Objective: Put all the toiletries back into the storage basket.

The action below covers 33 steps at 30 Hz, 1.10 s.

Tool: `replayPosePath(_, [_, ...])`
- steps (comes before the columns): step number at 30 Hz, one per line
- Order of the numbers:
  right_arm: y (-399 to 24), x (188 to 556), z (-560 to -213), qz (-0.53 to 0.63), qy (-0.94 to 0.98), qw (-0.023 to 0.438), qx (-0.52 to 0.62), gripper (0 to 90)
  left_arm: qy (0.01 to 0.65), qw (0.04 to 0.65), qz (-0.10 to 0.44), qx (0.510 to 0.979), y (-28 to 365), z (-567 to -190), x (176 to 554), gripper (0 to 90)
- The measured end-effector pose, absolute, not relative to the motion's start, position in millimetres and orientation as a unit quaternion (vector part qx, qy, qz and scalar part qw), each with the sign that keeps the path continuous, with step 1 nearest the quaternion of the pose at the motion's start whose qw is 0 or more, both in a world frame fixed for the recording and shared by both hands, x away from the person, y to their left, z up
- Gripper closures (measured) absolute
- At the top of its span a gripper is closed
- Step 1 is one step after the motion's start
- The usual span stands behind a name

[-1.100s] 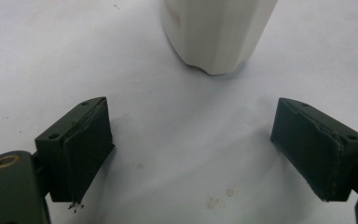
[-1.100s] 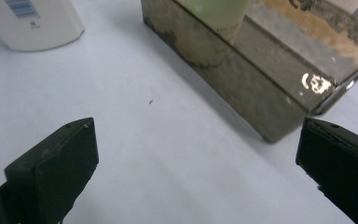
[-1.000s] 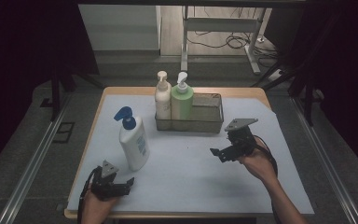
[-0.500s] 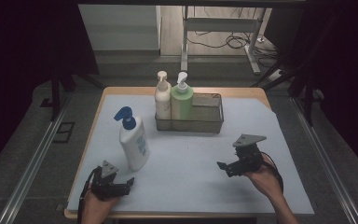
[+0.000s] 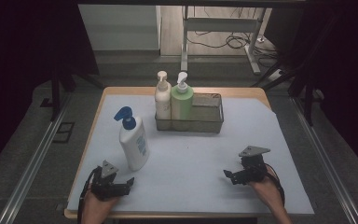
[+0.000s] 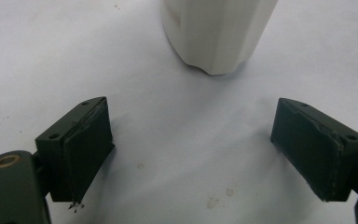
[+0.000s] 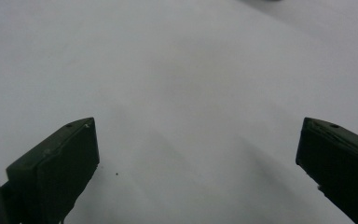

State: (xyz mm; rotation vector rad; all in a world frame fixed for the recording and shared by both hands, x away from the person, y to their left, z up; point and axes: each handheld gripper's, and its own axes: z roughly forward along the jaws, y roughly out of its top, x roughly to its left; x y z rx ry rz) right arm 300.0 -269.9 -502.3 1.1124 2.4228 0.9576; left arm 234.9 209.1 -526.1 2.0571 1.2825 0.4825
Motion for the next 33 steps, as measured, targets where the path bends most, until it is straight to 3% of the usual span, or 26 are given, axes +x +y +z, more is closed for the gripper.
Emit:
replayPosePath(6, [-275,300,-520,0.327,0.842,0.152,0.401,0.0,0.49,0.329,0.184,0.786,209,-526,235,12.3])
replayPosePath(17, [-276,298,-522,0.335,0.839,0.158,0.4,0.0,0.49,0.328,0.182,0.787,211,-524,236,14.7])
replayPosePath(33, [-276,298,-522,0.334,0.839,0.157,0.401,0.0,0.504,0.336,0.179,0.775,227,-513,245,41.6])
